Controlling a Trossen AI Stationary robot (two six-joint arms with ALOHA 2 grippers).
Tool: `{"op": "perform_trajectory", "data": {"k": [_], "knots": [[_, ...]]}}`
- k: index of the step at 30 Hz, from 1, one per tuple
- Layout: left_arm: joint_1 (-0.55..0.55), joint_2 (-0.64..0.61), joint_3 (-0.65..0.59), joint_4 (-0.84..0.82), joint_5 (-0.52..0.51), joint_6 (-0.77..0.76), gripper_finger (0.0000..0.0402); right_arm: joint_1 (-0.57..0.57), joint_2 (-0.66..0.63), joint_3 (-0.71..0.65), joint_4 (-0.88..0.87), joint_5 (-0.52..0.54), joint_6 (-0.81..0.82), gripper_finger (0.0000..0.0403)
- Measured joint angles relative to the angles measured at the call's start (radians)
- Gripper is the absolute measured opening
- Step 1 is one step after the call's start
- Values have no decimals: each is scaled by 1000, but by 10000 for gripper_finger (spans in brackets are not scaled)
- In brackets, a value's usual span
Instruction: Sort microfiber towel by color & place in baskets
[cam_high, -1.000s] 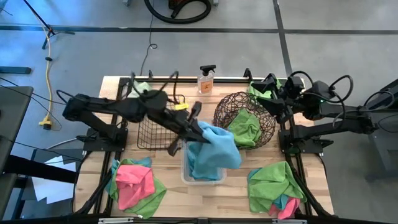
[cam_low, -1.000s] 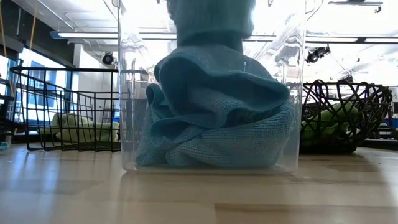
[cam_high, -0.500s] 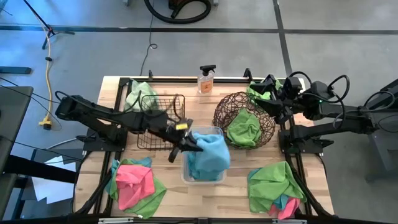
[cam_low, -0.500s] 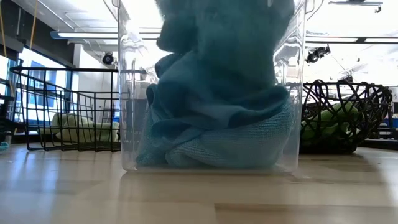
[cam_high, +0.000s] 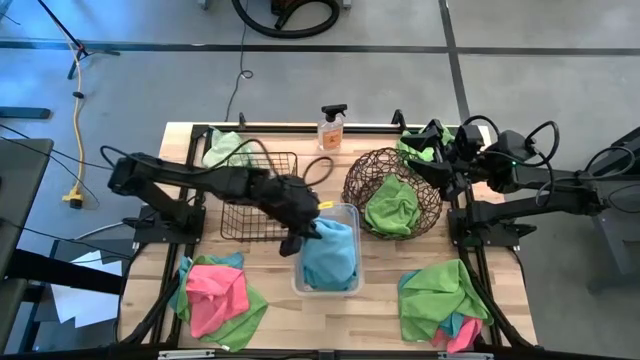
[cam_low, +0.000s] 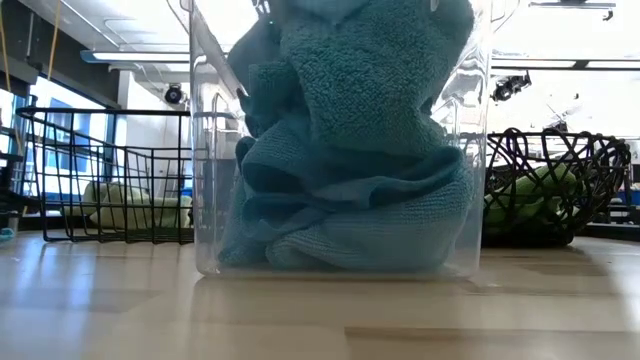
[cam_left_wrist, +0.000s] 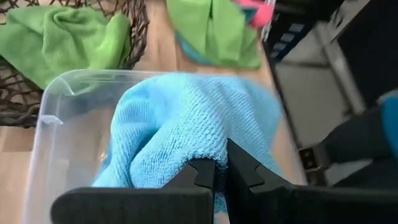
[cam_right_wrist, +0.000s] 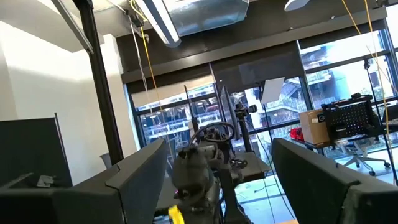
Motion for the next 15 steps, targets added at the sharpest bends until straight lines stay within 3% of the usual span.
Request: {"op": "perform_trajectory", "data": {"k": [5,15], "knots": [[0,136,124,-145,-49,88,0,0,0,0,-10,9,0,287],[-5,329,320,-274,-122,184,0,0,0,0,-37,11,0,287]]}}
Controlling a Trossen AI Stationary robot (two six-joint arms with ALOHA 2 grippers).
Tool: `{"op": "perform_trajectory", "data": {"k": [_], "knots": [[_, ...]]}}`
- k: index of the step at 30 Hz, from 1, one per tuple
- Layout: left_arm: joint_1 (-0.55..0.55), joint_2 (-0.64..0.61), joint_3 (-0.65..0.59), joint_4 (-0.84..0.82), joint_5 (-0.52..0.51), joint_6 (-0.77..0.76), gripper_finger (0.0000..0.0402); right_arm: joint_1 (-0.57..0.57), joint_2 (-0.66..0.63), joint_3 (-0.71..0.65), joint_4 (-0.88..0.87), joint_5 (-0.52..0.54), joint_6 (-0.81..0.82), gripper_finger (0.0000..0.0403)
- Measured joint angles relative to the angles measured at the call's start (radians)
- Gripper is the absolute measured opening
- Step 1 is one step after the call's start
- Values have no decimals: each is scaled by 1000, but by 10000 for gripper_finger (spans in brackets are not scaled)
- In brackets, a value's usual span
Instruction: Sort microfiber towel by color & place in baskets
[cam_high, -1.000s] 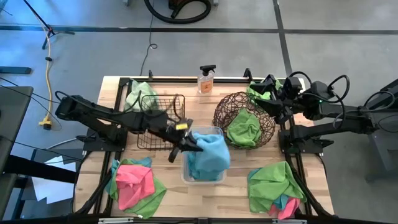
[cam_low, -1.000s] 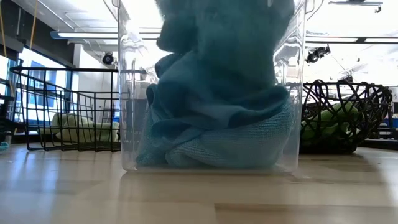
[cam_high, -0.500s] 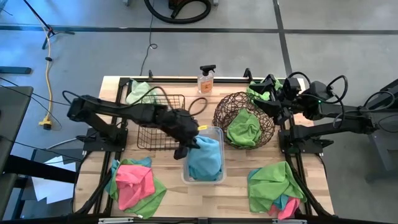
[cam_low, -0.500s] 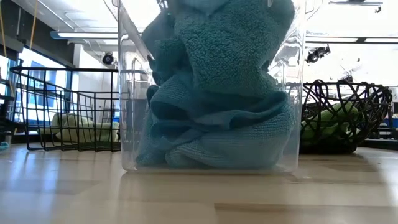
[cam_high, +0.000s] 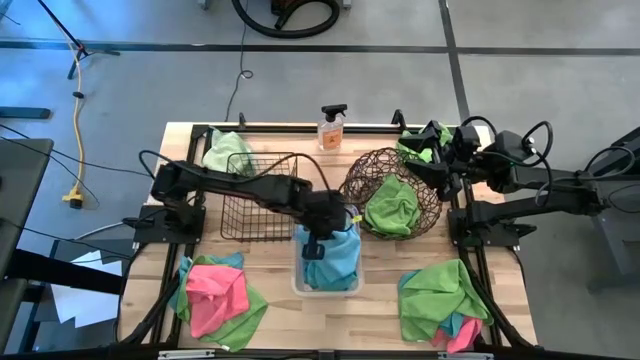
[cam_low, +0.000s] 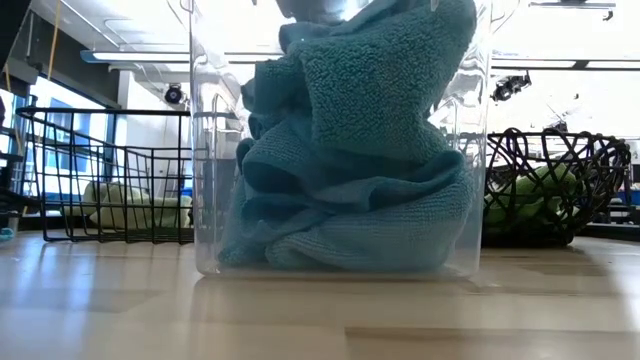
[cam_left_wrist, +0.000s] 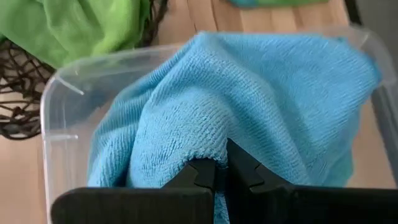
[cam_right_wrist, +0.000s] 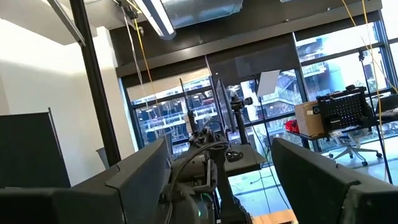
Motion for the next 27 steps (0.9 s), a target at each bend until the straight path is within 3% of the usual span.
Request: {"op": "perform_trajectory", "data": {"k": [9,13,16,27], "knots": [[6,148,191,-205,30,-113,0,0,0,0,-7,0,0,287],[-25,195,244,-265,-40,-117,0,0,0,0,-11,0,-27,287],[-47,216,250,-287,-84,-142,0,0,0,0,-11,0,-60,287],[-85,302,250,-317,-100,-228,0,0,0,0,-26,0,-98,287]]}}
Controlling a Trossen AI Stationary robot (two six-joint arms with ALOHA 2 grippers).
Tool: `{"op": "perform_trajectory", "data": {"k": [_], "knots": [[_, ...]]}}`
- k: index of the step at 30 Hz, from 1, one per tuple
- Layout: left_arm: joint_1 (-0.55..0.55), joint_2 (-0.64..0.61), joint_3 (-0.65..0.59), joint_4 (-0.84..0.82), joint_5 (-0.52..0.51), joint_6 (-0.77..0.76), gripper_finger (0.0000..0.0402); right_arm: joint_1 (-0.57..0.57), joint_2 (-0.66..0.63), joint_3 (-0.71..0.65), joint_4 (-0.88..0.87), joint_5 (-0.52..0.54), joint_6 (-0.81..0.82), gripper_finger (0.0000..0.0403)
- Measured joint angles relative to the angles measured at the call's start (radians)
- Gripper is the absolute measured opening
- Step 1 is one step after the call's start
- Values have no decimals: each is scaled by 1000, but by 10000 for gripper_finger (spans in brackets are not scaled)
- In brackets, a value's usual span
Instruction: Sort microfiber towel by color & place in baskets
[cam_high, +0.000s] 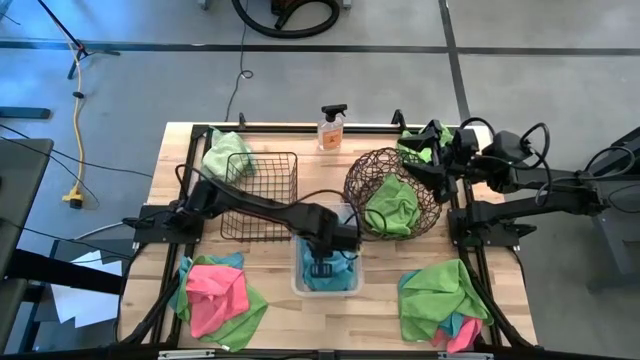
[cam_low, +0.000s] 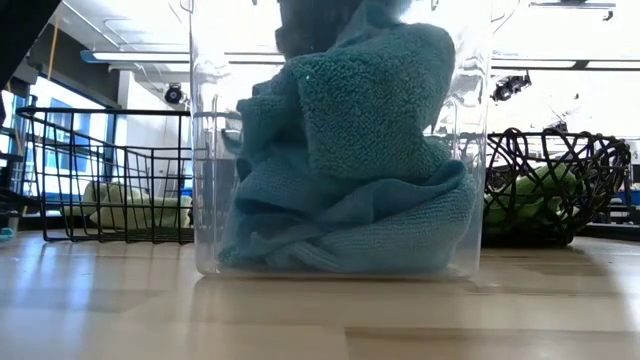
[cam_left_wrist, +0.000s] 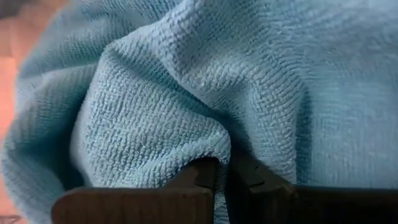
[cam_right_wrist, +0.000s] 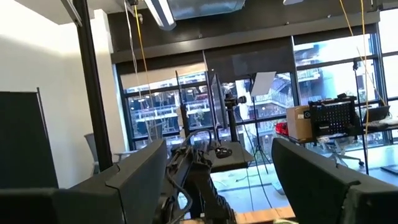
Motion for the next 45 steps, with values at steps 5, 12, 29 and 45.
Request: {"op": "perform_trajectory", "data": {"k": [5,12,29,45], "knots": [[3,49,0,1,27,-11,0,0,0,0,-44,0,-1,287],[3,122,2,8,52,-12,0,0,0,0,-86,0,0,287],[29,133,0,39,126,-3,52,0,0,0,-93,0,12,287],[78,-20,-2,-17,191,15,192,0,0,0,-101,2,12,287]]}}
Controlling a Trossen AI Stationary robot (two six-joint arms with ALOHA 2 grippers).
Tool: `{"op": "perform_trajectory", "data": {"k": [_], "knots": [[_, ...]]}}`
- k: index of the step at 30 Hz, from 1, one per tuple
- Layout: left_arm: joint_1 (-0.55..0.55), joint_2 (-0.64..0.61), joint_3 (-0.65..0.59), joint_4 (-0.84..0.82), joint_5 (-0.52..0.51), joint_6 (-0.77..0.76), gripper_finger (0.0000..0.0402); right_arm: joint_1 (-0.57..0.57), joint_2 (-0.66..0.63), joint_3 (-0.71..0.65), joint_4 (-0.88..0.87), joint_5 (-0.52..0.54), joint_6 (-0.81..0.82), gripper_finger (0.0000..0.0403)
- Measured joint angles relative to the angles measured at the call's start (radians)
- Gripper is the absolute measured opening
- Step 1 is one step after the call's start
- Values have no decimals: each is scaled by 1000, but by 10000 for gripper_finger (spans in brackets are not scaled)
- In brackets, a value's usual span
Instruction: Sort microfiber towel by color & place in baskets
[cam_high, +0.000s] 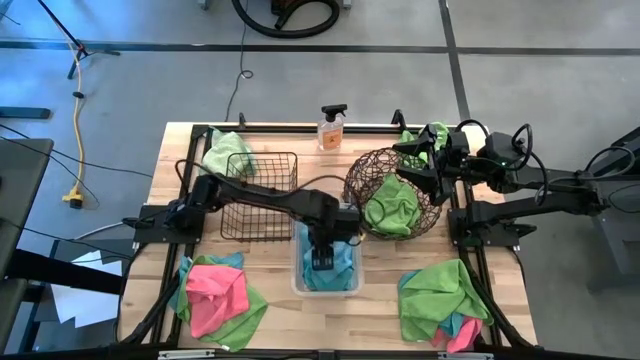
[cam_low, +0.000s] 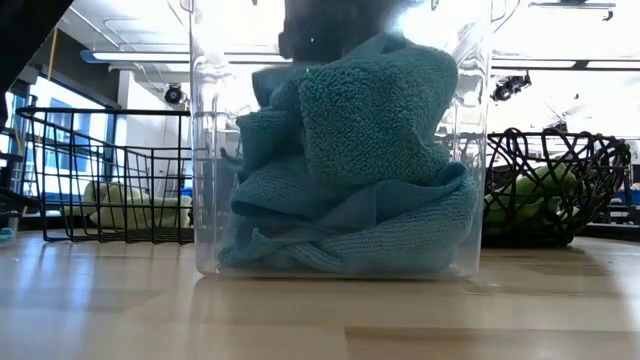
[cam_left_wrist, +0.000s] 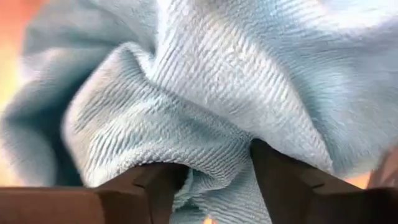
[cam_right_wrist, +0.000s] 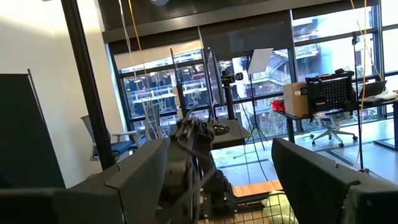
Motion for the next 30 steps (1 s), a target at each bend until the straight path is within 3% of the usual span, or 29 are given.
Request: {"op": "perform_trajectory", "data": {"k": [6,18,24,30], "knots": [[30,-78,0,-11,3,1,214,0,0,0,0,8,0,287],[78,-267,-1,-54,-8,-13,216,0,0,0,0,9,0,287],[77,-442,-89,242,-91,-25,216,0,0,0,2,9,7,287],[70,-626,-328,561,-92,-59,216,0,0,0,11,10,30,287]]}}
